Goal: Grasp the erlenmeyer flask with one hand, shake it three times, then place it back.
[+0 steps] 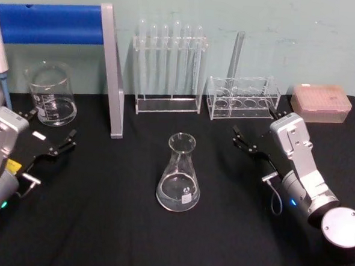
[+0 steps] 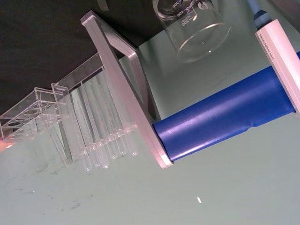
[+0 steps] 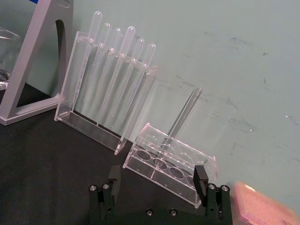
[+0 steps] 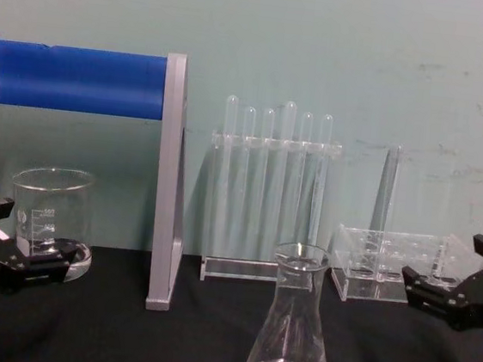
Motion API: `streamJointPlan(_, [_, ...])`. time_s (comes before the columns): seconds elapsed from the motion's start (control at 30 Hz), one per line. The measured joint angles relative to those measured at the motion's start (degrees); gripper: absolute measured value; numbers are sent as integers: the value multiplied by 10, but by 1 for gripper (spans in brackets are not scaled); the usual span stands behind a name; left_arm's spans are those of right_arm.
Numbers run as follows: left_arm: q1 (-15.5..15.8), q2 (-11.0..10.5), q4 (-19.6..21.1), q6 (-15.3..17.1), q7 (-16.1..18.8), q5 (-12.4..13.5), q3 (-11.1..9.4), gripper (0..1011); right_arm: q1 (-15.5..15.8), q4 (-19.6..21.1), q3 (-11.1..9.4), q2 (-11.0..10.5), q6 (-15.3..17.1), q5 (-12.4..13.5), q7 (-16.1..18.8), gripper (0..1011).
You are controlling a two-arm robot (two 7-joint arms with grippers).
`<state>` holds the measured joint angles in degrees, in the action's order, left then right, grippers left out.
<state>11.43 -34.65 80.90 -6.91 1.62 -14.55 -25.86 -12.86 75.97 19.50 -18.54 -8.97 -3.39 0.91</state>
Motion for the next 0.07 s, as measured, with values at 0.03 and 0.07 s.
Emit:
streamJointPlan(0.03, [0,0,0,0,0,0,0,1001,0,0,0,0,0,0,0,1000])
streamJointPlan(0.07, [0,0,0,0,0,0,0,1001,0,0,0,0,0,0,0,1000])
